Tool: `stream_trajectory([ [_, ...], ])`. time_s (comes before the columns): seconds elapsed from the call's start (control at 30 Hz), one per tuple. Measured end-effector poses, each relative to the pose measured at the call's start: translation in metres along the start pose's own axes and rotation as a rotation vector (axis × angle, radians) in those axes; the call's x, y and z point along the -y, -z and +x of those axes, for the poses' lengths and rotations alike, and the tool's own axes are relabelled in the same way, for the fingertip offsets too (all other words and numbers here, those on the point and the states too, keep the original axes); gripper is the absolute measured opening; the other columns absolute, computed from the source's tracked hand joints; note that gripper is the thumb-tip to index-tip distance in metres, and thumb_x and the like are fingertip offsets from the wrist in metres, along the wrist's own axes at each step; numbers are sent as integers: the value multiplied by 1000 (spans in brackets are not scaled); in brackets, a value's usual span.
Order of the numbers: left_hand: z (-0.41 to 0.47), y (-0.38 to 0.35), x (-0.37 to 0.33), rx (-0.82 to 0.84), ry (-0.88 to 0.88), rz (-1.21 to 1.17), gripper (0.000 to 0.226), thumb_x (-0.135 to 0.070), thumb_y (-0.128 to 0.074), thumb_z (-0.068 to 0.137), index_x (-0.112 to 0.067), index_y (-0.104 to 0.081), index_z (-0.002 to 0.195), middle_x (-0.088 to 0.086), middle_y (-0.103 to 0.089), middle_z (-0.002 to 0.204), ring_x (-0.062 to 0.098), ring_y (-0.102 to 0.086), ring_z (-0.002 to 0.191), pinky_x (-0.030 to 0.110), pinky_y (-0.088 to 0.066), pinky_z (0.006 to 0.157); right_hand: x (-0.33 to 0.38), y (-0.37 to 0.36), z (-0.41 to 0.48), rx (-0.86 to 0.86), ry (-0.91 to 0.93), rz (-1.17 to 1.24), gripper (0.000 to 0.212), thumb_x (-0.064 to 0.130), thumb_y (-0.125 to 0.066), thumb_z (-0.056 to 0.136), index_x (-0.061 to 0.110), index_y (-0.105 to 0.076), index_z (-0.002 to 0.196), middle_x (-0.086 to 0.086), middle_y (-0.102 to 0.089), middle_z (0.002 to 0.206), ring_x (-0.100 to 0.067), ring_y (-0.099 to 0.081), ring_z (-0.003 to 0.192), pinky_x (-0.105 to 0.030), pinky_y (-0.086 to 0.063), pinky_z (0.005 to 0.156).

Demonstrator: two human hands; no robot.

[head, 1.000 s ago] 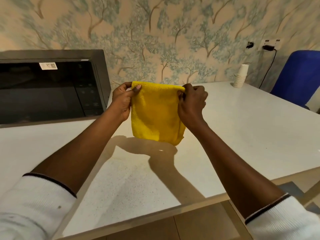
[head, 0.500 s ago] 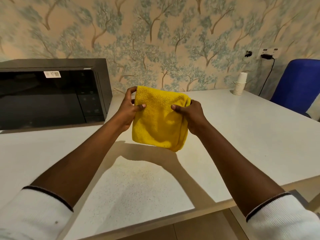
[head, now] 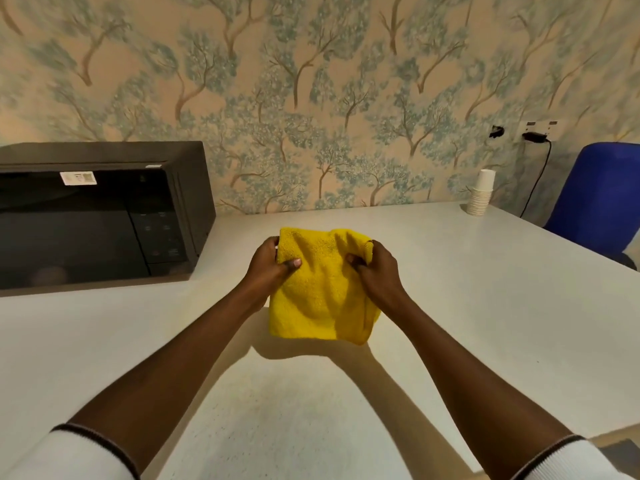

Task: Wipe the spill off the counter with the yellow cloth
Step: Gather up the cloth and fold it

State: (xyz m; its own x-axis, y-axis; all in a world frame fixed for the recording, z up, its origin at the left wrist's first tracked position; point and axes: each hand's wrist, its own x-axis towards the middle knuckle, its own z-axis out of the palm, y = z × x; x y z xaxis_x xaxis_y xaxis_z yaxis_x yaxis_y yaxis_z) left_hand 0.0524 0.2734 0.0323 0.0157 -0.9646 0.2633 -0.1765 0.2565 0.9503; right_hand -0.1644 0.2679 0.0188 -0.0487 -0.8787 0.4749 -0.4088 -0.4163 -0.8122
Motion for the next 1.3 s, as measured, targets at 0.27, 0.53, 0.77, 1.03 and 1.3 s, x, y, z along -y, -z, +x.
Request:
stream_trajectory([
  [0.27, 77, -35, 25, -43, 22, 293, 31, -16, -55, 92, -11, -34, 115, 16, -53, 124, 29, -52, 107, 35, -39, 83, -46, 10, 84, 171, 30, -42, 26, 8, -59, 89, 4, -58, 115, -15, -64, 115, -22, -57, 101, -27, -41, 81],
  [0.53, 152, -75, 60, -117, 63, 499, 33, -21, -49, 94, -6, -31, 118, 22, -58, 117, 39, -57, 99, 45, -46, 78, -112, 5, 166, 331, -3, -150, 32, 25, -50, 97, -2, -50, 115, -22, -60, 119, -31, -56, 105, -31, -40, 81],
  [0.77, 208, -104, 97, -89, 182, 573, 29, -22, -50, 94, -7, -31, 110, 22, -58, 114, 39, -58, 98, 48, -48, 83, -173, -9, 223, 456, -82, -270, 31, 25, -50, 97, -5, -48, 104, -26, -60, 110, -31, -55, 94, -31, -35, 71],
  [1.03, 263, -129, 138, -78, 270, 749, 37, -24, -49, 94, -2, -30, 118, 24, -60, 116, 42, -59, 101, 47, -47, 81, -226, -32, 272, 521, -82, -385, 33, 27, -53, 96, -5, -47, 101, -29, -59, 107, -39, -56, 95, -35, -36, 68],
  [1.3, 284, -143, 155, -108, 271, 948, 61, -30, -48, 92, -1, -20, 138, 20, -56, 125, 40, -59, 104, 44, -46, 78, -245, -45, 283, 431, -98, -652, 63, 42, -57, 90, -7, -35, 123, -23, -61, 108, -41, -60, 96, -43, -48, 73],
])
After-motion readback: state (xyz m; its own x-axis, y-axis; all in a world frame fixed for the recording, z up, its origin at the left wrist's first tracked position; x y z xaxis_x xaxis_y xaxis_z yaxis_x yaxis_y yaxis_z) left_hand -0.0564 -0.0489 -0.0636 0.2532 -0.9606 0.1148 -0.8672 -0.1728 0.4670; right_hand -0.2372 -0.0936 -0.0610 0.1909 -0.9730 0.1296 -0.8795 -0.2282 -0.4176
